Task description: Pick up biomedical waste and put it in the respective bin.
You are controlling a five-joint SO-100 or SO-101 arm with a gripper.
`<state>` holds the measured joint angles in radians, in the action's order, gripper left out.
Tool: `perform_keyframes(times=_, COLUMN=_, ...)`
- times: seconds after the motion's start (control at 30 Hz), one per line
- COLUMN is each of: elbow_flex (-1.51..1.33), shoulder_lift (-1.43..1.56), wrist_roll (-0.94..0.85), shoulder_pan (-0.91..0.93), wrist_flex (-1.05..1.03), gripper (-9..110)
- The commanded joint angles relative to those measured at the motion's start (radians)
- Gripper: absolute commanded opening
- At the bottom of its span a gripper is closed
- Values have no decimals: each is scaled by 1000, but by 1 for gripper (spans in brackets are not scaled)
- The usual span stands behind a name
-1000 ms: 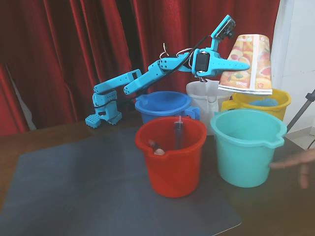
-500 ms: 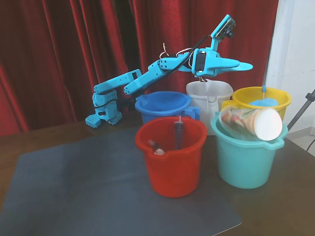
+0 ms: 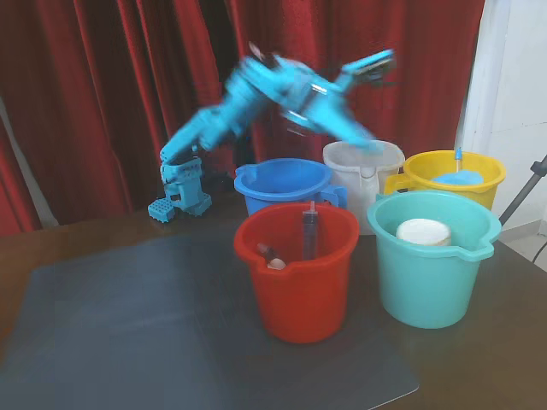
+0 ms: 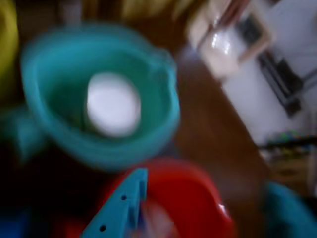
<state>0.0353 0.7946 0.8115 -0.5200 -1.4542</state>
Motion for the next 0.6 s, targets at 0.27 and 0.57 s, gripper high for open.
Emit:
perform_keyframes(times=0.27, elbow_flex=-302, shoulder_lift=907, wrist_roll=-822, shoulder_pan=336, wrist_flex=-500, gripper=0)
perform_keyframes(times=0.57, elbow_flex=-1572, shoulder_lift=1608, wrist_roll=-831, shoulder_pan=502, wrist_flex=-98, gripper=0)
